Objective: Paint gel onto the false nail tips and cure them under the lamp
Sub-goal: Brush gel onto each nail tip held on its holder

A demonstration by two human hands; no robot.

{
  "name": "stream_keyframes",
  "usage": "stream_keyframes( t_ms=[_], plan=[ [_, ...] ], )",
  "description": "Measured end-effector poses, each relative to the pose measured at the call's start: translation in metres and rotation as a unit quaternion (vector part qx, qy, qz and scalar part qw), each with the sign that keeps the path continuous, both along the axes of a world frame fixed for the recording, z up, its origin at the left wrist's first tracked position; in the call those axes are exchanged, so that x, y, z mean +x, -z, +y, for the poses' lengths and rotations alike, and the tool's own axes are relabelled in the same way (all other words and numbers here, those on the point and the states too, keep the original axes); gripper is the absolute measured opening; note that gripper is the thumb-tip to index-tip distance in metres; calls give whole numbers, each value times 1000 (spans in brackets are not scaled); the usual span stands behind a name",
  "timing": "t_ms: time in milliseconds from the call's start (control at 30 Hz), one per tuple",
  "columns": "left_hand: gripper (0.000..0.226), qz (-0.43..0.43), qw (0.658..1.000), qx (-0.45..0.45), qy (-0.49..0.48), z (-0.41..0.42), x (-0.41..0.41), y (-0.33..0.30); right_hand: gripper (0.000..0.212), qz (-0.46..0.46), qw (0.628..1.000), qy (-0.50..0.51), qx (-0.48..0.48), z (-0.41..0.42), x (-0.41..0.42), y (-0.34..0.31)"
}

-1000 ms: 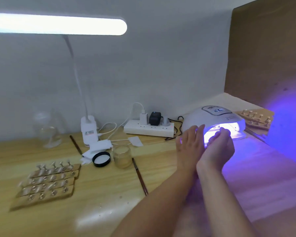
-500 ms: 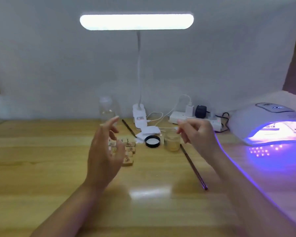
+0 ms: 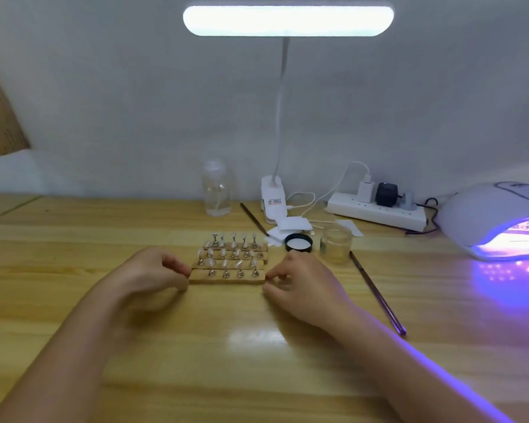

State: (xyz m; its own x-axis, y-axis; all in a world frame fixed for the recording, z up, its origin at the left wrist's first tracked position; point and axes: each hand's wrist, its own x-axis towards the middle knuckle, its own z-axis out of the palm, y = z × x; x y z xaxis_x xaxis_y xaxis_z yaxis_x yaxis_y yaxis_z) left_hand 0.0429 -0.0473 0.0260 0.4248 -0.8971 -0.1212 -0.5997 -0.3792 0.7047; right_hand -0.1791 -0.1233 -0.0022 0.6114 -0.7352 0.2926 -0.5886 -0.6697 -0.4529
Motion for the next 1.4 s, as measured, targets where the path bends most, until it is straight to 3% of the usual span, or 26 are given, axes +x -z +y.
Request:
stream_keyframes(
  t_ms=[267, 467, 667, 900, 1100, 1233, 1400],
  plan=[
    [16, -78, 994, 53, 62, 0, -15, -12, 23, 12, 998, 49, 24, 0, -6, -8],
    [14, -102, 982, 73, 143, -8, -37, -14, 45, 150, 980, 60, 116, -8, -34, -33],
    [18, -101, 978, 0, 184, -21, -85, 3, 29, 261, 946, 73, 175, -23, -78, -60],
    [35, -117, 975, -110, 151, -29, -100, 22, 25, 231, 945, 121, 198, -39, -115, -69],
    [20, -95, 971, -141, 170, -32, -106, 27, 36, 235, 934, 166, 211, -46, -107, -48],
    [18, -80, 971, -138, 176, -32, -105, 26, 30, 225, 937, 178, 198, -49, -101, -43],
    [17, -113, 964, -73, 230, -27, -83, 10, 26, 226, 935, 191, 194, -48, -102, -44]
  ],
)
